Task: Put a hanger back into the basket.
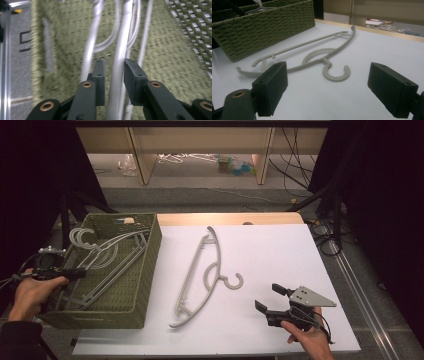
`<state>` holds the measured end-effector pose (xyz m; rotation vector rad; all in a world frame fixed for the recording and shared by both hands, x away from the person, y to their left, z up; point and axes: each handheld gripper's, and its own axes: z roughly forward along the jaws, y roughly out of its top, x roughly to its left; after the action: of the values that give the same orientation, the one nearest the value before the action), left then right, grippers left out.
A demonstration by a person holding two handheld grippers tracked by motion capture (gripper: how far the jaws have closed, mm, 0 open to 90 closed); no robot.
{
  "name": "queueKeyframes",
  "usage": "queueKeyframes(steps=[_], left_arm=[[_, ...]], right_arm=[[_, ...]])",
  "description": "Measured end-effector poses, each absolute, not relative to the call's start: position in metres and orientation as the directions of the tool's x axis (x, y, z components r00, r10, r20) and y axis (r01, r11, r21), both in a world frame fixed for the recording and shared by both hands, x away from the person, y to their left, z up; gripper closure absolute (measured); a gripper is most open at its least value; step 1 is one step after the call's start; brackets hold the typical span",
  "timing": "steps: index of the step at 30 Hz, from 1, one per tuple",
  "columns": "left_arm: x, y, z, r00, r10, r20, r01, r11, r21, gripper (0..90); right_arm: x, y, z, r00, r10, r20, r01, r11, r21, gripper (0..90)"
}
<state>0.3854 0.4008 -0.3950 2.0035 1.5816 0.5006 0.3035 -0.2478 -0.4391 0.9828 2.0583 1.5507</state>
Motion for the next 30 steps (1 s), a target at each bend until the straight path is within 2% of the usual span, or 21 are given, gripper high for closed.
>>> queueKeyframes(steps=[6,10,13,18,21,27,30], left_arm=[[0.384,0.4,-0.392,0.246,0.969,0.024,0.775,-0.211,0.595,72.7],[0.386,0.404,-0.393,0.229,0.973,0.008,0.783,-0.189,0.593,72.0],[0.385,0.401,-0.392,0.233,0.972,0.038,0.785,-0.211,0.583,71.9],[0.38,0.389,-0.383,0.257,0.966,0.026,0.748,-0.216,0.628,67.2],[0.373,0.368,-0.37,0.32,0.947,0.015,0.691,-0.244,0.681,62.0],[0.355,0.308,-0.35,0.443,0.896,-0.019,0.593,-0.277,0.756,44.4],[0.343,0.26,-0.354,0.529,0.848,-0.017,0.547,-0.326,0.771,38.1]], right_arm=[[0.303,-0.249,-0.439,-0.676,0.73,0.099,0.314,0.163,0.935,17.2],[0.303,-0.248,-0.439,-0.679,0.725,0.113,0.314,0.148,0.938,17.2],[0.303,-0.249,-0.438,-0.675,0.731,0.099,0.312,0.162,0.936,17.2],[0.304,-0.249,-0.438,-0.676,0.73,0.099,0.313,0.163,0.936,17.3],[0.304,-0.249,-0.438,-0.677,0.729,0.097,0.311,0.164,0.936,17.2],[0.303,-0.25,-0.438,-0.678,0.729,0.098,0.309,0.161,0.937,17.2],[0.303,-0.25,-0.437,-0.679,0.728,0.095,0.307,0.164,0.937,17.2]])
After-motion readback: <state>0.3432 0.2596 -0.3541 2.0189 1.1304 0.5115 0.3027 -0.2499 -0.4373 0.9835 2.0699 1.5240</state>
